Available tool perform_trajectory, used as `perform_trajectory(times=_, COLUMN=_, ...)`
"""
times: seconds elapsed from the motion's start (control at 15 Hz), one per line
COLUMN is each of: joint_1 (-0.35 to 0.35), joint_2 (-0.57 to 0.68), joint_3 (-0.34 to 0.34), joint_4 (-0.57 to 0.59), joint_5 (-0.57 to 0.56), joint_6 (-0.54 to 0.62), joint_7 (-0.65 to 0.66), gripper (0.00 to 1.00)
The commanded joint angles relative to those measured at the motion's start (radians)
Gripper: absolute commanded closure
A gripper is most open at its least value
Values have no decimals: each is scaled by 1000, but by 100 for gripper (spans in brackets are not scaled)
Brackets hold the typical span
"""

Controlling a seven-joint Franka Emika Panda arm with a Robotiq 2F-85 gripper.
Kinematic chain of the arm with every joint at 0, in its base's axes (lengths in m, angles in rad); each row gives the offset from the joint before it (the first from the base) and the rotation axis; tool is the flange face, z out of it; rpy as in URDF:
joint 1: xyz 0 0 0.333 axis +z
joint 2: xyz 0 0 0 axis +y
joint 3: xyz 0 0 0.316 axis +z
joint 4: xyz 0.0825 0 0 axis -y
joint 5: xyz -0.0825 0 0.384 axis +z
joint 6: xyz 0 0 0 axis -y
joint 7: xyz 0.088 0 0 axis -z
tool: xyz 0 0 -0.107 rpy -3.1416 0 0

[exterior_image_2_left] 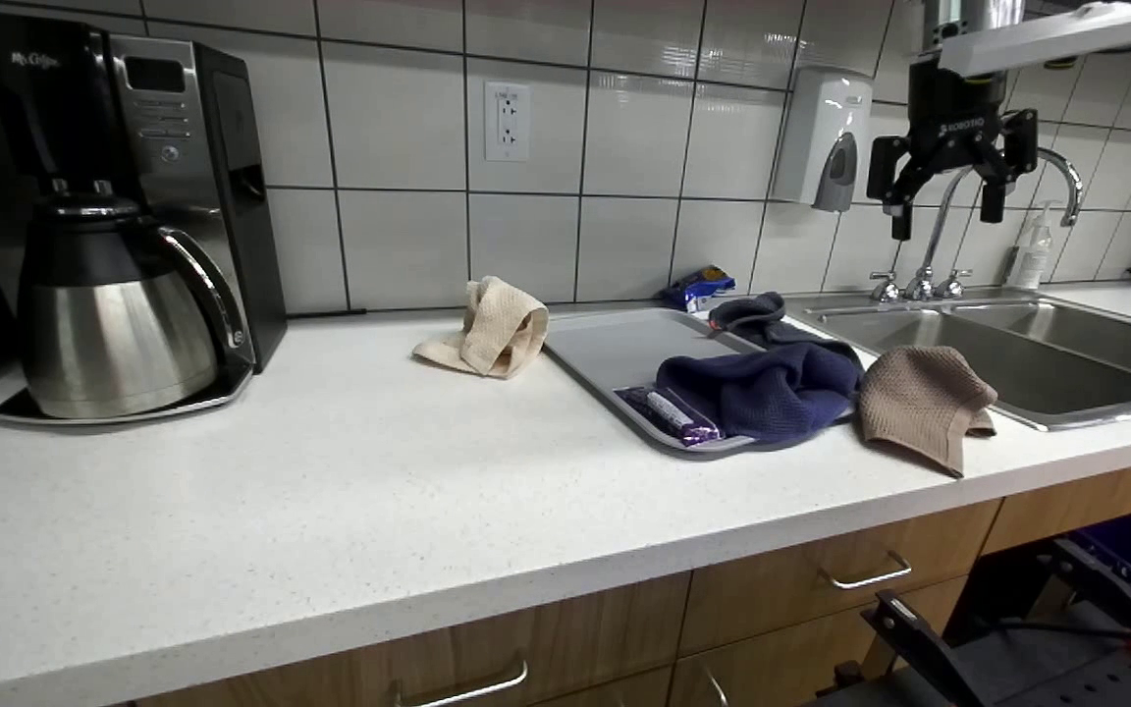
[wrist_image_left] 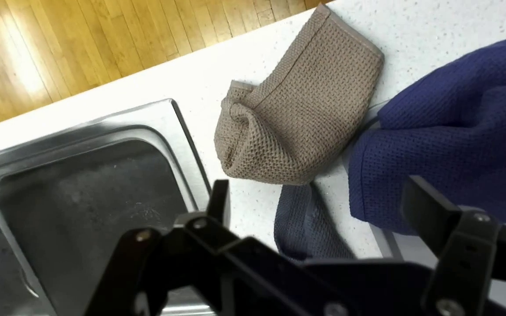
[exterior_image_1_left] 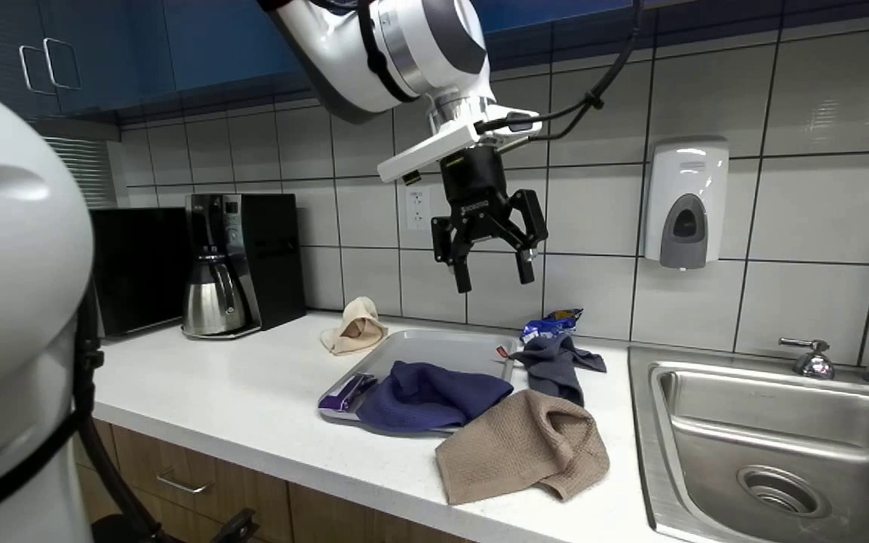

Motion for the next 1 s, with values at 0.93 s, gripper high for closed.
perform_trajectory(times=0.93, joint_1=-41, joint_2=194, joint_3=-115, joint_4=40, joint_5=-15, joint_6=146, joint_7=-751, gripper=0)
